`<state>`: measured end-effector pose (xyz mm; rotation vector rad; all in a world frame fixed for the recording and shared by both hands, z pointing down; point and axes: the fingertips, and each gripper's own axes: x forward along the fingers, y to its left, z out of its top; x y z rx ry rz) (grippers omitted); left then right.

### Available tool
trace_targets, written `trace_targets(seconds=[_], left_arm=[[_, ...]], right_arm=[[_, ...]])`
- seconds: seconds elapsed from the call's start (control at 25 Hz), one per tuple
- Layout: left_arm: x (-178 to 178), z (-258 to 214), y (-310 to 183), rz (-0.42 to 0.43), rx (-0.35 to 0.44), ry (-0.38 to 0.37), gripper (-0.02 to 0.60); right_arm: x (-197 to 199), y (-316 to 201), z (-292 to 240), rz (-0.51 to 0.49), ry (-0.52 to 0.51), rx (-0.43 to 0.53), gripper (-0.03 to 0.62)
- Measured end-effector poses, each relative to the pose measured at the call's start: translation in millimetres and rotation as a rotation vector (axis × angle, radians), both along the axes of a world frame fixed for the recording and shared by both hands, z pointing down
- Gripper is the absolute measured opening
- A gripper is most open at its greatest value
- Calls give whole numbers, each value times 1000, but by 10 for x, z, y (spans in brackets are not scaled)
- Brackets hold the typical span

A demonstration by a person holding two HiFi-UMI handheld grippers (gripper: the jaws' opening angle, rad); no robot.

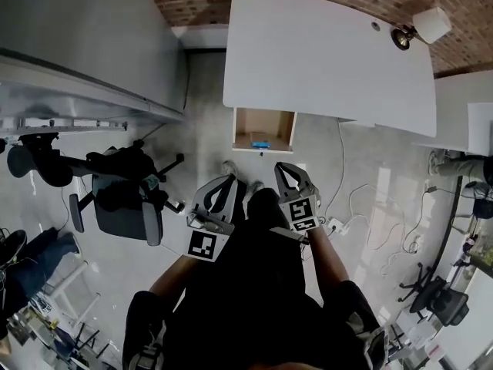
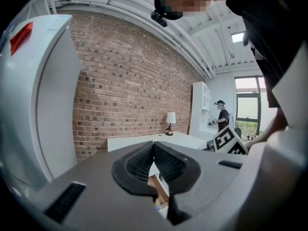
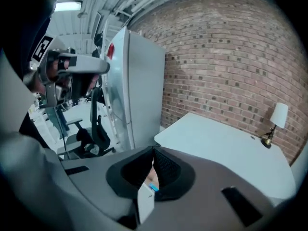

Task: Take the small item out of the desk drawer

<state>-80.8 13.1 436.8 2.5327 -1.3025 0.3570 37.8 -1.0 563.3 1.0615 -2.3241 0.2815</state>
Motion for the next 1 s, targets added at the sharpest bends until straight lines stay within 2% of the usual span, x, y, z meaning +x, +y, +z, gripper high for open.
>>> trace_targets(seconds=[0.2,0.4,0.56,0.72,0.8,1.0], left_arm=[[7,236,-353,-12,-66,-29,9],[99,732,-643,-4,-153,-55,9],[168,1136,-774,43,-141,-118,9],[184,1590,-868,133,-107,-232,11],[198,1796,-886,156,-118,-245,11],[310,2249,-879,209,-145,-243,11]], right_arm=[[23,-274,653,-106,99,-139,26],[48,-390,1505,-266,235,-254,29],[93,-444,2048,-380,336,-290,32],[147,-528,2577,-416,368,-348,54],[175,-547,2830,-432,389,-374,103],[266,-543,3389,-521,480,-392,107]])
